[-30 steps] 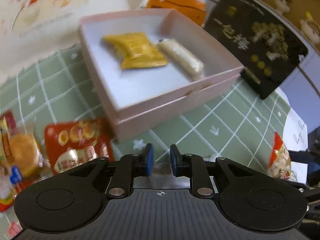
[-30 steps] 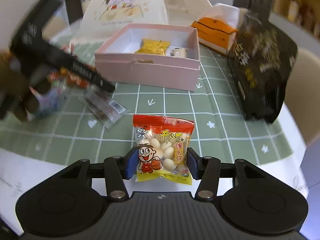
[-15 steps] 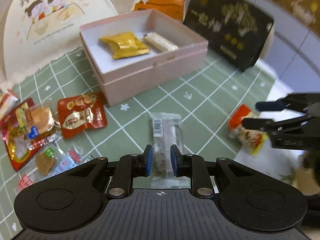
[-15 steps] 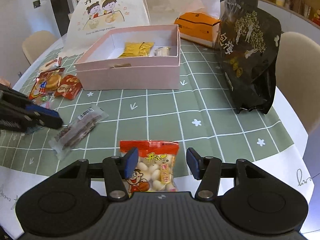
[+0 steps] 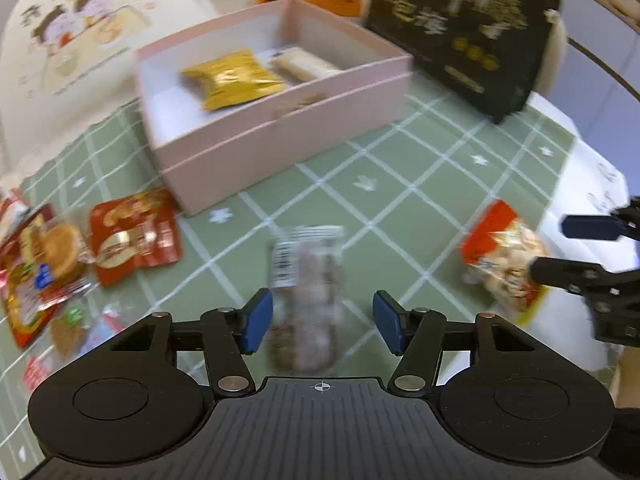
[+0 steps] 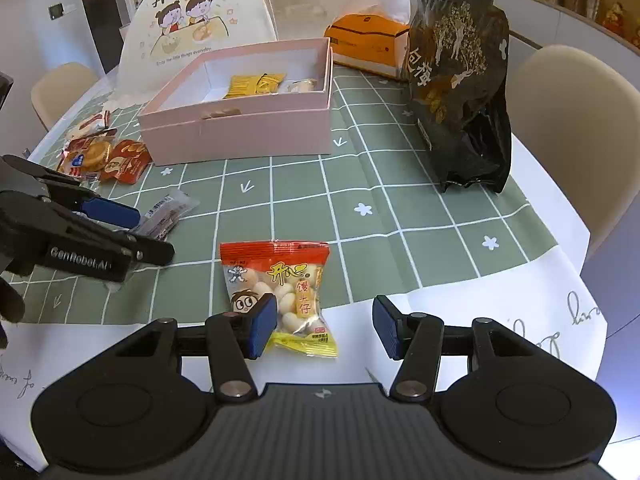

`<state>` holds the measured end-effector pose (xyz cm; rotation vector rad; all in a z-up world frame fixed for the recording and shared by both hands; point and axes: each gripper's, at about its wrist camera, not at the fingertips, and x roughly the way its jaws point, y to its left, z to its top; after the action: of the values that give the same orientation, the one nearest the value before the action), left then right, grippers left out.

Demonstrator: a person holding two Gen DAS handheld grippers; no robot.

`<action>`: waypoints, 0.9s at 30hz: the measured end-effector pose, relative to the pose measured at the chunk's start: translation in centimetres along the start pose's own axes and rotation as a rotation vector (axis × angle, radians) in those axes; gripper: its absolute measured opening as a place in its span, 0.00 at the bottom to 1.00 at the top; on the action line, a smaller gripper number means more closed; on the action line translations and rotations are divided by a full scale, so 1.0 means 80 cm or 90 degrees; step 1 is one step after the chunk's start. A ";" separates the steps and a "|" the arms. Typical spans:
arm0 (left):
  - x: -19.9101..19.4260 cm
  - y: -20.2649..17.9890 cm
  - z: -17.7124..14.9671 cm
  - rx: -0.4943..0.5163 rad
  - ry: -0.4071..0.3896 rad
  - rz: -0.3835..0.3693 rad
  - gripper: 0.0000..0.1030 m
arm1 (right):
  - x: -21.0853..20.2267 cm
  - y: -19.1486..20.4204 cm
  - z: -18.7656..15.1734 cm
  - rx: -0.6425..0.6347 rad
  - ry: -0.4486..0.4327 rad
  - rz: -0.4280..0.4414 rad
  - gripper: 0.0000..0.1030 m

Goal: Organize snacks

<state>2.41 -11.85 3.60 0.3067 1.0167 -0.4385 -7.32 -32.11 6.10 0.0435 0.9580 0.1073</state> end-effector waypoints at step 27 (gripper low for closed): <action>-0.142 0.062 0.051 -0.051 -0.250 -0.107 0.40 | -0.083 0.020 0.142 -0.070 -0.157 0.097 0.49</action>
<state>2.71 -6.98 15.71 0.0575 0.6755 -0.5817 -1.95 -31.16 18.18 0.0281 0.7002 0.2882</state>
